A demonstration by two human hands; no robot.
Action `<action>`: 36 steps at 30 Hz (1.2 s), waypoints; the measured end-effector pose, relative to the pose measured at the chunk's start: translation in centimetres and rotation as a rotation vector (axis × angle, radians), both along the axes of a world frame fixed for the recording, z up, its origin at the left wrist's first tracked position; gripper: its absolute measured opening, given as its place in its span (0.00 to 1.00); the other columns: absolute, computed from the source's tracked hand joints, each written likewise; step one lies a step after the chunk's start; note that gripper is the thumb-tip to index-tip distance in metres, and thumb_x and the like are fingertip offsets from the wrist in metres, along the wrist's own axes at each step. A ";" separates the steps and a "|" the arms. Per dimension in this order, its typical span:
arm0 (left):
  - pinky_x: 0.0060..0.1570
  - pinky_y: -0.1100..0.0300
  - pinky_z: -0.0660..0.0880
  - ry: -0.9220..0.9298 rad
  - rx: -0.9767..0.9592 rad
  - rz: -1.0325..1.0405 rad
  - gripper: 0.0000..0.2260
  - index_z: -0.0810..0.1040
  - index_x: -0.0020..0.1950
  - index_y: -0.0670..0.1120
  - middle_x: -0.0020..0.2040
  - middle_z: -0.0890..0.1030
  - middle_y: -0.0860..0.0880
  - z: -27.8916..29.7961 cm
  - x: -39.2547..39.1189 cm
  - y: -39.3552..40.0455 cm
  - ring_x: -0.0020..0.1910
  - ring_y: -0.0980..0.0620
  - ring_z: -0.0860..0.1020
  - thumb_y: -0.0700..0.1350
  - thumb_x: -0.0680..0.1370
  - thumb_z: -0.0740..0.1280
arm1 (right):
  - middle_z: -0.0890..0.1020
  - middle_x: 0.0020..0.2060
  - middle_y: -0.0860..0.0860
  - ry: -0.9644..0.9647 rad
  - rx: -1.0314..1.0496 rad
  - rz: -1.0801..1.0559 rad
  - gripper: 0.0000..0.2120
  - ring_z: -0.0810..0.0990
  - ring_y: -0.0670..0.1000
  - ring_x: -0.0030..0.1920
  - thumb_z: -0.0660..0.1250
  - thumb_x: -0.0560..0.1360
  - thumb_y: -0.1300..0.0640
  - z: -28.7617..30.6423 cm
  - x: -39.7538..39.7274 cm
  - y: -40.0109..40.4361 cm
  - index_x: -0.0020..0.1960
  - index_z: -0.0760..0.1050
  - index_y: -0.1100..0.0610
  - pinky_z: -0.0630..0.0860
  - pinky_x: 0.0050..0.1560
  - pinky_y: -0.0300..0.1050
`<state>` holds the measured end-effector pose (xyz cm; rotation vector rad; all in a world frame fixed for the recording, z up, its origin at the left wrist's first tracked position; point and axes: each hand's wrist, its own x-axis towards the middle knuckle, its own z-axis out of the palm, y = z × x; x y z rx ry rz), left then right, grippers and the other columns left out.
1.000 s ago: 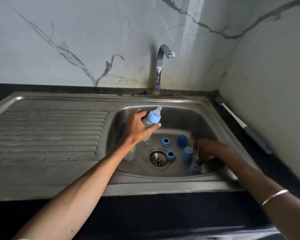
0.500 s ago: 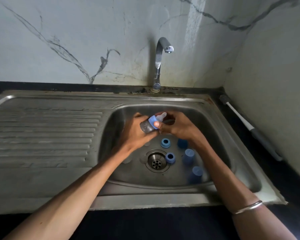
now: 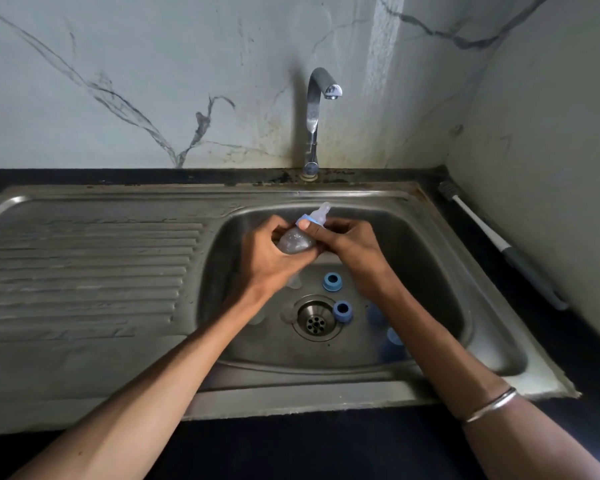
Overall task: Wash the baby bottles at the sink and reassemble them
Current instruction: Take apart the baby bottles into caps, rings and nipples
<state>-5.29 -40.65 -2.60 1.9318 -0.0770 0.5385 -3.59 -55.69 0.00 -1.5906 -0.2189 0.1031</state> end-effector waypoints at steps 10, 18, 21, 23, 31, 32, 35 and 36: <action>0.45 0.55 0.82 0.099 -0.094 -0.089 0.18 0.84 0.49 0.44 0.43 0.86 0.51 1.3 -0.3 -0.1 0.42 0.54 0.84 0.47 0.64 0.83 | 0.86 0.47 0.56 -0.020 0.056 0.049 0.15 0.85 0.53 0.51 0.76 0.70 0.56 0.9 -0.1 -1.1 0.54 0.83 0.62 0.78 0.59 0.49; 0.44 0.54 0.81 0.457 -0.667 -0.610 0.24 0.86 0.51 0.44 0.47 0.85 0.41 2.5 -0.8 0.6 0.44 0.45 0.84 0.53 0.59 0.84 | 0.82 0.42 0.60 -0.009 0.175 0.316 0.16 0.79 0.57 0.40 0.71 0.73 0.61 2.0 0.4 -2.2 0.57 0.78 0.69 0.76 0.46 0.48; 0.49 0.53 0.83 0.572 -0.874 -0.875 0.31 0.84 0.58 0.42 0.50 0.83 0.39 2.8 -0.8 0.8 0.48 0.44 0.84 0.54 0.59 0.84 | 0.81 0.42 0.55 0.029 0.227 0.428 0.21 0.76 0.50 0.37 0.70 0.72 0.59 2.6 0.5 -2.9 0.62 0.75 0.67 0.76 0.40 0.43; 0.51 0.53 0.82 0.544 -0.853 -0.853 0.28 0.85 0.57 0.44 0.53 0.83 0.39 2.7 -0.6 0.7 0.50 0.44 0.83 0.54 0.61 0.83 | 0.82 0.46 0.55 0.001 0.182 0.409 0.21 0.77 0.49 0.39 0.70 0.73 0.60 3.0 0.5 -3.3 0.64 0.75 0.66 0.77 0.44 0.44; 0.40 0.71 0.77 0.219 -0.055 -0.318 0.25 0.77 0.62 0.43 0.51 0.82 0.52 3.8 -1.2 1.4 0.45 0.58 0.81 0.46 0.69 0.80 | 0.83 0.57 0.53 -0.089 -0.018 0.140 0.17 0.80 0.53 0.61 0.70 0.73 0.56 2.0 0.8 -3.0 0.61 0.78 0.60 0.70 0.69 0.58; 0.40 0.75 0.74 0.175 0.081 -0.260 0.25 0.77 0.62 0.44 0.50 0.81 0.56 3.9 -1.5 1.3 0.45 0.62 0.79 0.48 0.68 0.81 | 0.83 0.57 0.53 -0.083 -0.022 0.134 0.18 0.80 0.53 0.61 0.70 0.74 0.56 1.9 0.6 -2.7 0.63 0.78 0.59 0.71 0.69 0.57; 0.46 0.75 0.75 0.162 0.102 -0.222 0.27 0.79 0.62 0.46 0.53 0.82 0.56 3.1 -1.0 1.5 0.50 0.61 0.81 0.51 0.67 0.82 | 0.83 0.59 0.51 -0.065 -0.001 0.105 0.21 0.80 0.51 0.61 0.70 0.74 0.52 1.8 0.2 -1.7 0.65 0.77 0.58 0.72 0.68 0.55; 0.48 0.75 0.76 0.163 0.095 -0.223 0.28 0.79 0.63 0.47 0.55 0.82 0.55 3.0 -0.9 1.5 0.52 0.62 0.80 0.51 0.67 0.82 | 0.83 0.58 0.51 -0.070 -0.007 0.085 0.22 0.80 0.51 0.60 0.71 0.73 0.50 1.8 -0.1 -1.4 0.65 0.77 0.57 0.73 0.67 0.55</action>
